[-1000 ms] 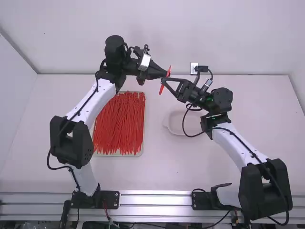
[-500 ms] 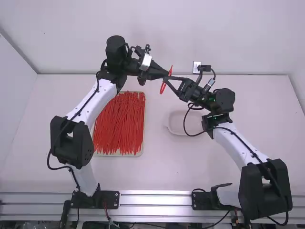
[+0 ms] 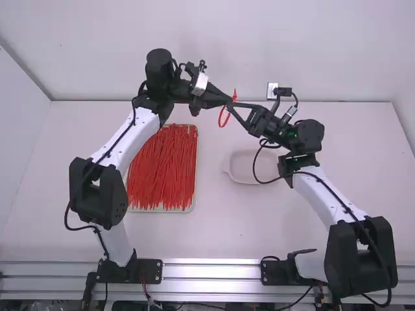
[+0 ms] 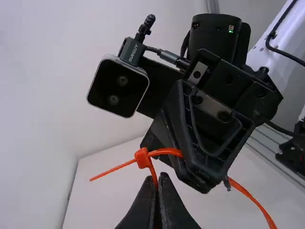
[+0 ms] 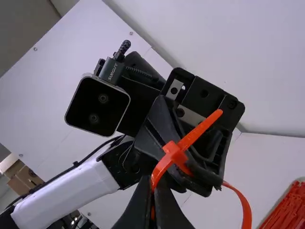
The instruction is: Fasten the cable tie
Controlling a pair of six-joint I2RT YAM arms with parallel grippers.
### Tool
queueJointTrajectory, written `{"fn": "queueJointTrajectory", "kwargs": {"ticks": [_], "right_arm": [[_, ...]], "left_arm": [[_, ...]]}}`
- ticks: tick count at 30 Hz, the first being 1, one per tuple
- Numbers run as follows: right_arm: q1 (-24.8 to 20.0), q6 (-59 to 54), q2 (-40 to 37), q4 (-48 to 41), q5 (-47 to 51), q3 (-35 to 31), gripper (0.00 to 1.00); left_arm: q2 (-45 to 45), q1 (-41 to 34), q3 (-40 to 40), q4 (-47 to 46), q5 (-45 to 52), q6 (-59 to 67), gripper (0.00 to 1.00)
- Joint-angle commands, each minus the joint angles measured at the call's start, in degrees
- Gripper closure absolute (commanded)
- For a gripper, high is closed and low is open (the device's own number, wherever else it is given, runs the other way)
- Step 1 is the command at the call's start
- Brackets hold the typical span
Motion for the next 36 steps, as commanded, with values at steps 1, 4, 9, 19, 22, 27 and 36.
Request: {"fn": "queueJointTrajectory", "kwargs": {"ticks": [1, 4, 9, 19, 22, 27, 36], "right_arm": [[-2.25, -0.02, 0.02, 0.83, 4.50, 1.66, 1.00], [-2.38, -0.07, 0.02, 0.81, 5.03, 1.66, 1.00], [-2.64, -0.50, 0.02, 1.07, 5.97, 1.66, 1.00], [-2.67, -0.87, 0.02, 2.32, 7.02, 1.66, 1.00], [-2.64, -0.90, 0.02, 2.32, 6.14, 1.66, 1.00], [-1.57, -0.87, 0.02, 2.36, 3.87, 1.66, 1.00], [1.97, -4.04, 0.02, 2.08, 1.95, 1.66, 1.00]], "left_arm": [[-0.33, 0.22, -0.98, 0.00, 3.67, -0.22, 0.99], [-0.33, -0.46, -0.98, 0.09, 3.67, -0.20, 0.99], [-0.33, -0.76, -0.98, 0.17, 3.67, -0.20, 0.98], [-0.33, -1.11, -1.01, -0.66, 3.67, -0.20, 0.99], [-0.33, -1.27, -0.98, -0.48, 3.67, -0.17, 0.99], [-0.33, -0.83, -0.98, -0.42, 3.67, -0.15, 0.99], [-0.33, -1.11, -0.98, 0.22, 3.67, -0.22, 0.98]]}}
